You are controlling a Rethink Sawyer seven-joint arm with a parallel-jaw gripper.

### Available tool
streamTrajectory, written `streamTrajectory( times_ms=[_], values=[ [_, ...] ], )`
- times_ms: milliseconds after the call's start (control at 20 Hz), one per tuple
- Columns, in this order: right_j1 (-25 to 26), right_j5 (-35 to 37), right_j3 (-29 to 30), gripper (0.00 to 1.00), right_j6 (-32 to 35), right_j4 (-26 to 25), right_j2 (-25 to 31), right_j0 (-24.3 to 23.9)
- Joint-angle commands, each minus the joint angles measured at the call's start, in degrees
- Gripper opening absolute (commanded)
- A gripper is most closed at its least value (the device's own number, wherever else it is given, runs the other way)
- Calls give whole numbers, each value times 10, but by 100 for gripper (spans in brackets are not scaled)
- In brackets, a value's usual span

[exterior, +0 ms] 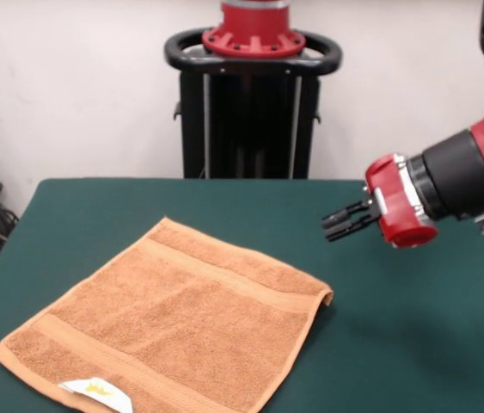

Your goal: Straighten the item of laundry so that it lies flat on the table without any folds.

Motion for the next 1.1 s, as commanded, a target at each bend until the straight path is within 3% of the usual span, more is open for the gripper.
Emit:
streamTrajectory(
  times_ms=[50, 350, 550, 850, 1100],
  values=[
    [64, 87, -83, 0, 246, 50, 9, -14],
    [69, 131, -109, 0, 272, 59, 12, -24],
    [87, 171, -135, 0, 323, 65, 0, -31],
    [132, 233, -176, 0, 415, 60, -65, -43],
    [157, 191, -167, 0, 466, 55, -78, -39]
  ],
)
